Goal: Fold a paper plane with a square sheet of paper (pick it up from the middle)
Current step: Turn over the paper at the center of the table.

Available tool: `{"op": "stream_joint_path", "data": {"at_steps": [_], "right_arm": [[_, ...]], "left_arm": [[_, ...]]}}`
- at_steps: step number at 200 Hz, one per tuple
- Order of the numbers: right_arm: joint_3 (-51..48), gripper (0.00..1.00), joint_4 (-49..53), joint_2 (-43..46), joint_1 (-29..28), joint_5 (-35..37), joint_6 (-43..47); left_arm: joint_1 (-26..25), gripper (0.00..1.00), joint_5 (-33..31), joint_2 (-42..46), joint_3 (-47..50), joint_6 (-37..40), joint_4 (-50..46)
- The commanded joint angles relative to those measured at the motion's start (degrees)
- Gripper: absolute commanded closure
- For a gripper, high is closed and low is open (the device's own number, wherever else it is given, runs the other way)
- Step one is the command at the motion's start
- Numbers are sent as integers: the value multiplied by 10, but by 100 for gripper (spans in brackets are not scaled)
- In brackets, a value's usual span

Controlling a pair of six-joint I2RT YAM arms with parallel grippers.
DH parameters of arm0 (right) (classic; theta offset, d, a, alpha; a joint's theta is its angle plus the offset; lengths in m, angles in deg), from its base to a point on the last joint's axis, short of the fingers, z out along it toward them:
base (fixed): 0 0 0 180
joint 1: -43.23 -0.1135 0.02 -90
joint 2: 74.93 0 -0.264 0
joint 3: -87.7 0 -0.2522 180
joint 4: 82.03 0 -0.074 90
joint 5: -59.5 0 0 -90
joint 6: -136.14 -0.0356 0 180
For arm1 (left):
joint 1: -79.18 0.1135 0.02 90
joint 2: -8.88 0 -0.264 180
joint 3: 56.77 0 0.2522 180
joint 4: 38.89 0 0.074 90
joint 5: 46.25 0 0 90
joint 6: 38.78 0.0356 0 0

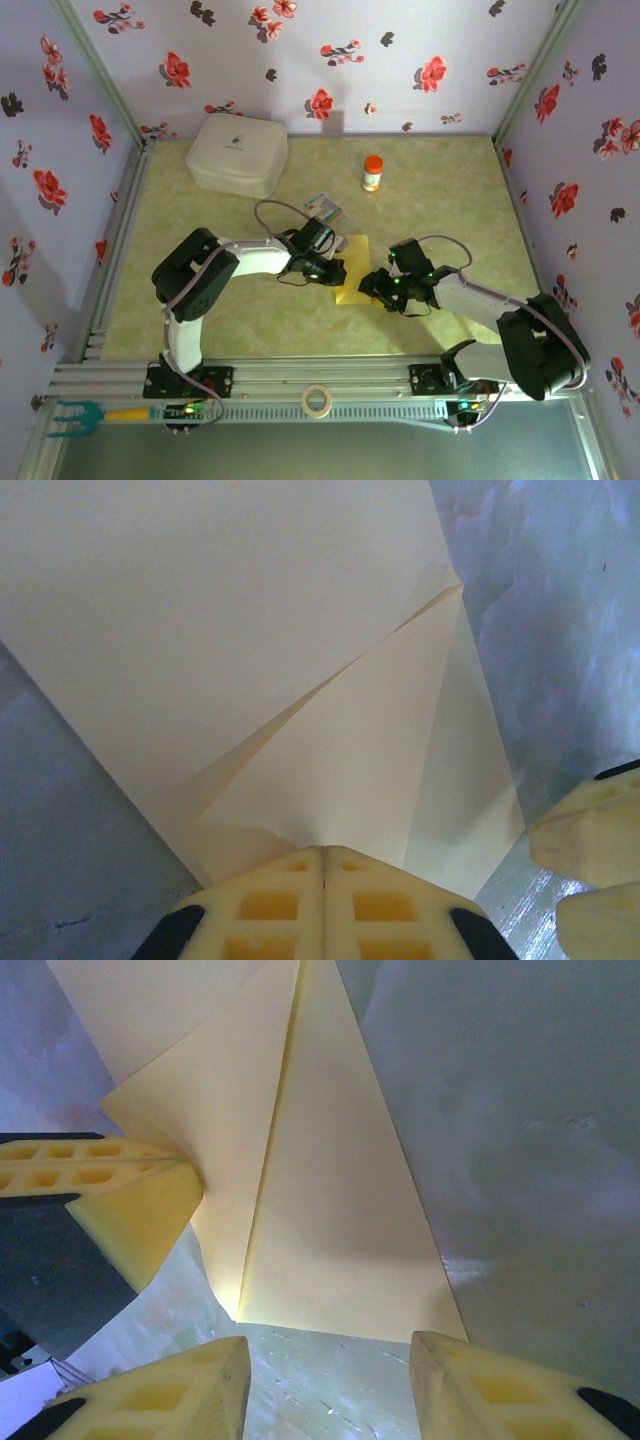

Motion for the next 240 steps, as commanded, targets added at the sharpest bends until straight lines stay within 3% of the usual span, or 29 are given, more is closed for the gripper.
{"op": "stream_joint_path", "data": {"at_steps": [1, 121, 240], "right_arm": [[-3, 52, -12, -9, -3, 21, -8], [48, 41, -93, -64, 15, -3, -4], [69, 49, -118, -133, 71, -37, 30]], "left_arm": [[3, 100, -3, -9, 9, 1, -21], [3, 100, -1, -10, 10, -2, -19], [3, 100, -1, 1, 11, -7, -11]]}}
